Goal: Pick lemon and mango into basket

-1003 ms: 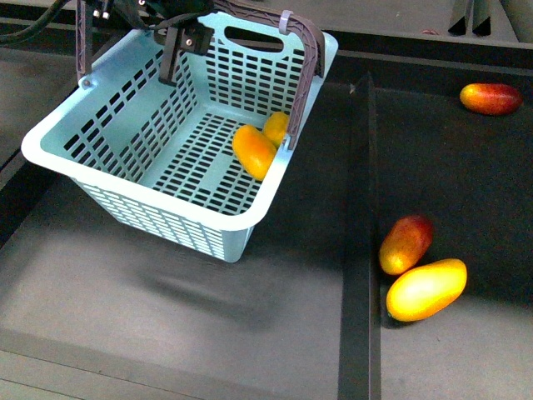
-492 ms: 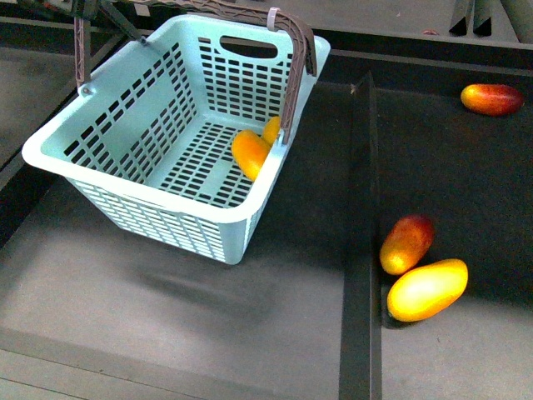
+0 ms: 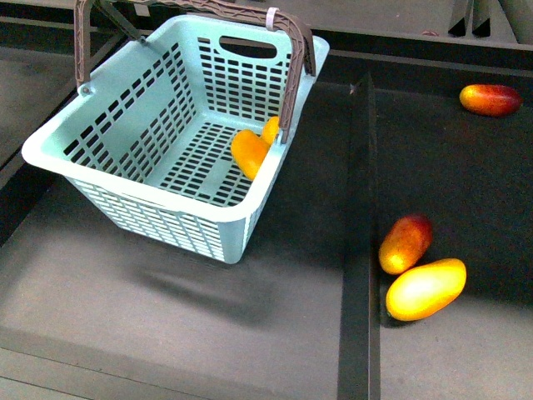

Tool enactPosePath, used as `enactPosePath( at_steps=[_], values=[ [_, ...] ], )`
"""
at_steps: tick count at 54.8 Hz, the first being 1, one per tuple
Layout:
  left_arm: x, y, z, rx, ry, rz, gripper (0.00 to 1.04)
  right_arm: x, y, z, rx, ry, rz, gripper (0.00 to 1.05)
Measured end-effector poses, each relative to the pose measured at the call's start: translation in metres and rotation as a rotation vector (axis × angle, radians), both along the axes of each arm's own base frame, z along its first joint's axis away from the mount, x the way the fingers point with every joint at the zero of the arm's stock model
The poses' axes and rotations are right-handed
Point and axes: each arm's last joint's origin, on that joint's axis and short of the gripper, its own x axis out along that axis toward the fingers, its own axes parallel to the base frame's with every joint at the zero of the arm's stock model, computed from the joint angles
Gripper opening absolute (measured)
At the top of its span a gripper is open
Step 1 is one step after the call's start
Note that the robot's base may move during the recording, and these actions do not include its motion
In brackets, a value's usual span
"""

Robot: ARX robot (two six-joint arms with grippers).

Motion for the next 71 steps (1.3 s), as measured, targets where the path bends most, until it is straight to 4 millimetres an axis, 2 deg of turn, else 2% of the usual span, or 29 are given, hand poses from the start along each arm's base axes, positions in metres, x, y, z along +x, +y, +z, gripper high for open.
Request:
enactPosePath(
  at_steps=[3, 9, 28, 41, 71],
  values=[
    [-0.014, 0.009, -0.007, 0.026, 0.006, -0.009, 0.03, 0.000, 0.000, 0.000, 0.000, 0.000, 0.000, 0.96],
    [-0.043, 0.028, -0.019, 0.043, 0.004, -0.003, 0.03, 0.000, 0.000, 0.000, 0.000, 0.000, 0.000, 0.96],
    [-0.098, 0.057, -0.037, 0.048, 0.006, -0.021, 0.03, 0.000, 0.000, 0.000, 0.000, 0.000, 0.000, 0.96],
    [-0.115, 0.063, -0.051, 0.049, 0.014, 0.000, 0.03, 0.000, 0.000, 0.000, 0.000, 0.000, 0.000, 0.96],
    [-0.143, 0.063, -0.042, 0.049, -0.019, 0.001, 0.03, 0.000, 0.000, 0.000, 0.000, 0.000, 0.000, 0.96]
  ],
)
